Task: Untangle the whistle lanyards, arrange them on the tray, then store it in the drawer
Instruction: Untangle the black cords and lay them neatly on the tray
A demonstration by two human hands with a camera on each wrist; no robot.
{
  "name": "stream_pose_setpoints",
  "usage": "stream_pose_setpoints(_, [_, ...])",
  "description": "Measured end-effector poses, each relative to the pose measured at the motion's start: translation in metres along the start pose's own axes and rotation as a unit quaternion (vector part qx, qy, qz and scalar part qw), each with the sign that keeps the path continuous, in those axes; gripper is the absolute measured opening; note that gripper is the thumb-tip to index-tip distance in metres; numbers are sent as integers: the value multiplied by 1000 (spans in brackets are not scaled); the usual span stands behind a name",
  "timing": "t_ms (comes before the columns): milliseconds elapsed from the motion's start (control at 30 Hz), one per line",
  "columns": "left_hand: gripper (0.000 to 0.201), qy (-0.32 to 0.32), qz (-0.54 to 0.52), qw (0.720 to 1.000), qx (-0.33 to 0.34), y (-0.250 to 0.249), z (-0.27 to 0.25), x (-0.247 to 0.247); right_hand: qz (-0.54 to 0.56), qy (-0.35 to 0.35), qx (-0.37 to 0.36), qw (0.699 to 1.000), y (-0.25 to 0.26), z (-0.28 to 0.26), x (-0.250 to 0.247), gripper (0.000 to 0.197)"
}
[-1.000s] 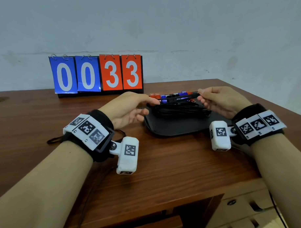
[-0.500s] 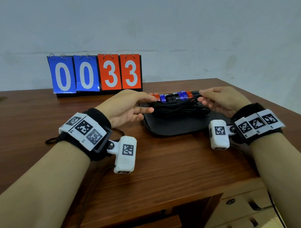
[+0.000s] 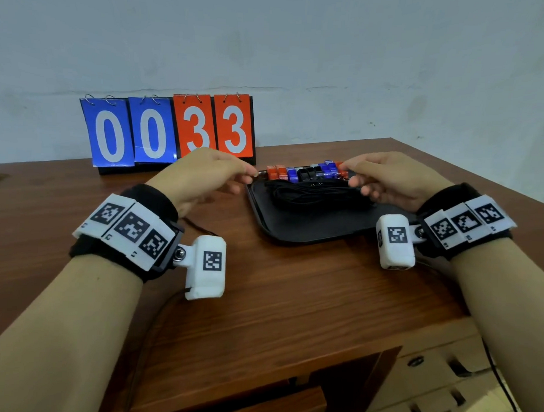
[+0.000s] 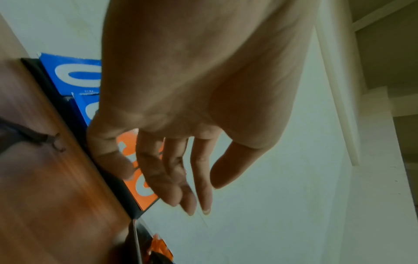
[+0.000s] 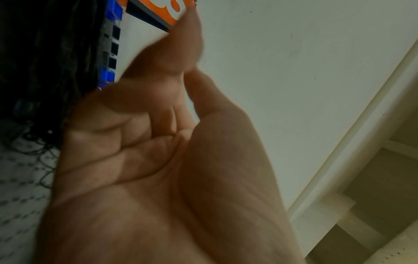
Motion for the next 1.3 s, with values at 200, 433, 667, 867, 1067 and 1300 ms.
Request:
stream_pose_setpoints(200, [21, 35, 98, 993, -49, 18, 5, -6, -23, 124, 12, 992, 0, -10, 28, 28])
stream_pose_setpoints(433, [38, 13, 129, 989, -75, 29, 16, -16, -17, 151, 23, 988, -2, -10, 34, 32])
stream_pose_setpoints(667, [67, -51, 200, 968, -144, 54, 25, -55, -12, 156, 21, 988, -4, -9, 35, 33])
stream_pose_setpoints(867, [61, -26, 226, 957, -181, 65, 29, -54, -8, 159, 23, 987, -5, -8, 35, 35])
stream_pose_setpoints(1067, [61, -7, 248, 948, -198, 73, 29, -53, -9, 163, 24, 986, -5, -8, 35, 35])
stream_pose_setpoints(1300, [55, 13, 252, 952, -176, 69, 31, -48, -15, 164, 25, 986, -5, -9, 36, 34])
Point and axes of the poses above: each hand's wrist, its own z-axis towards the middle knuckle, its own x-axis out of the palm, y = z × x, the point moved 9 cm from there along z, towards the middle knuckle, and after that the axes turned 4 degrees about -z, right-handed, at the moved point
